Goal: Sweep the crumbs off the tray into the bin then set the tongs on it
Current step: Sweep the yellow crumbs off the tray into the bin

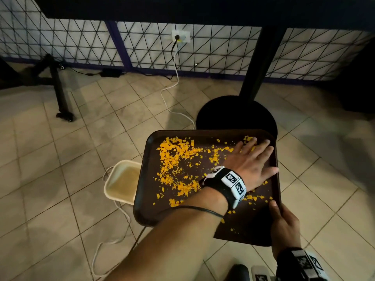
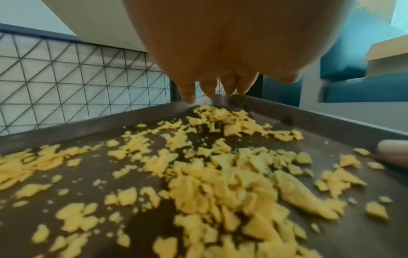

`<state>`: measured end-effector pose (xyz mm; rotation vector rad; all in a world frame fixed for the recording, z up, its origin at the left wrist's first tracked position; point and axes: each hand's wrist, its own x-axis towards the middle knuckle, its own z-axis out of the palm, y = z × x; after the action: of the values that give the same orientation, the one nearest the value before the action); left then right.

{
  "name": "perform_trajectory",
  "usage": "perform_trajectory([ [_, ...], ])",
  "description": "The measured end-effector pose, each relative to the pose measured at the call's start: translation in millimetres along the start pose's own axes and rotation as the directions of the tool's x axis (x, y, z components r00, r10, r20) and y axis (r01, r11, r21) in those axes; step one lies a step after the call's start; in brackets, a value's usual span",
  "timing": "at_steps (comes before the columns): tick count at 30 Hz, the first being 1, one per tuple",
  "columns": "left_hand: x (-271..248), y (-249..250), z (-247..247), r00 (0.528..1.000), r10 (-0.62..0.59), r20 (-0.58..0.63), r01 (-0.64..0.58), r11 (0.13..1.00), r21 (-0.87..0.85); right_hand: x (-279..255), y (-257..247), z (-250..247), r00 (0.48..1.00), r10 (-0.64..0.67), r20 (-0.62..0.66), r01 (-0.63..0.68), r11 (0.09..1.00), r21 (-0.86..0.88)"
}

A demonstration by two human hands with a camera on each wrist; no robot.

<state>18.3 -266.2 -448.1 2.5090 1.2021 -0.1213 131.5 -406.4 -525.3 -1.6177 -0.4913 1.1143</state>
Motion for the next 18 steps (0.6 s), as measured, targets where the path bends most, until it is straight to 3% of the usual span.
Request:
perform_trajectory([
  [5,-20.9,-38.0,25.8,0.99,-0.143,0.01,0.142,0.99,0.007,-2.4,-4.2,-3.6,1.0,-0.01,0.0,0.01,1.0,-0.004],
  [8,-50.5,-76.2,31.0,0.944,-0.328,0.027,0.329,0.944,-0.034,-4.6,-8.3,-8.1,1.0,0.03,-0.001,-0.03,1.0,0.004],
  [10,-56.2,-82.0,25.5,0.925,-0.381,0.015,0.381,0.923,-0.055,-5.4,-9.9,-9.6,0.999,0.032,-0.011,-0.032,0.999,0.004],
  [14,-25.5,-37.9,8.4,0.982,-0.182,-0.057,0.177,0.98,-0.094,-4.9,-5.6,-10.1,0.999,0.032,-0.017,-0.032,0.999,0.002],
  [18,3.9,10.9,11.4,1.0,-0.001,-0.016,0.001,0.999,-0.039,-3.8,-5.0,-7.1,1.0,-0.01,-0.026,0.01,1.0,-0.017],
])
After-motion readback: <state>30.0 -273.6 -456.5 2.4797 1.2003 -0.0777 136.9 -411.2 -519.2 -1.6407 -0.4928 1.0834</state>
